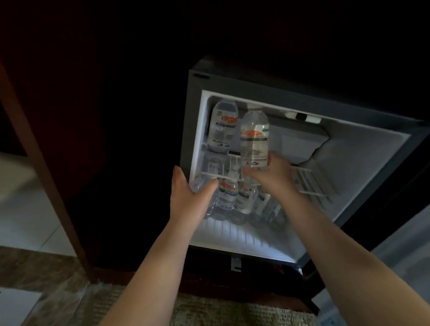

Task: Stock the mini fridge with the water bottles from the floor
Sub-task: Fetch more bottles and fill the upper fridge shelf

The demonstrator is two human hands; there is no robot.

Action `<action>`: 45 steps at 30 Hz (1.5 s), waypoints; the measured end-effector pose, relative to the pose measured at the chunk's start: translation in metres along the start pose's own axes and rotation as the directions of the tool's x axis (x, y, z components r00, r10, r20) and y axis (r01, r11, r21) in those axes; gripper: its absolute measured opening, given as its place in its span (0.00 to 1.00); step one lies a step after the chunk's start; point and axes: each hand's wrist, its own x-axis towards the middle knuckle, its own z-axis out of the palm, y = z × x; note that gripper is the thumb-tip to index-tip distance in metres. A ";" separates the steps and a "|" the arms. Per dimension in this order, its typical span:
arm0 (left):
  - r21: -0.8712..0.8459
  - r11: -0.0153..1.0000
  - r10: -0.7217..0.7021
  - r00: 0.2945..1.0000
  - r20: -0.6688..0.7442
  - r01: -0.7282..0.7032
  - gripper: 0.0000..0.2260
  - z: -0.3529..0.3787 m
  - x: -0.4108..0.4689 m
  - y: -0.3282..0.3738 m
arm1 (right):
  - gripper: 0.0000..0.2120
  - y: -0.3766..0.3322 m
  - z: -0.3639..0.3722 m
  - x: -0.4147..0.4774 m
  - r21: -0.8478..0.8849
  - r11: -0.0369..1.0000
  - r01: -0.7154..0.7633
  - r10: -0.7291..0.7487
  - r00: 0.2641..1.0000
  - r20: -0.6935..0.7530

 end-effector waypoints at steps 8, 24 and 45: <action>0.045 0.999 0.006 1.000 -0.001 -0.006 0.41 -0.007 0.001 -0.004 | 0.24 -0.006 0.034 0.023 0.201 0.978 -0.057 0.071 0.995 -0.064; 0.101 0.994 -0.033 0.999 0.043 0.029 0.38 -0.023 -0.005 0.002 | 0.22 -0.014 0.033 0.000 0.296 0.955 -0.027 0.064 0.991 -0.117; 0.440 0.898 0.000 1.000 0.002 -0.001 0.19 -0.189 -0.167 0.030 | 0.03 -0.138 -0.017 -0.262 -0.051 0.968 0.244 -0.204 0.895 0.397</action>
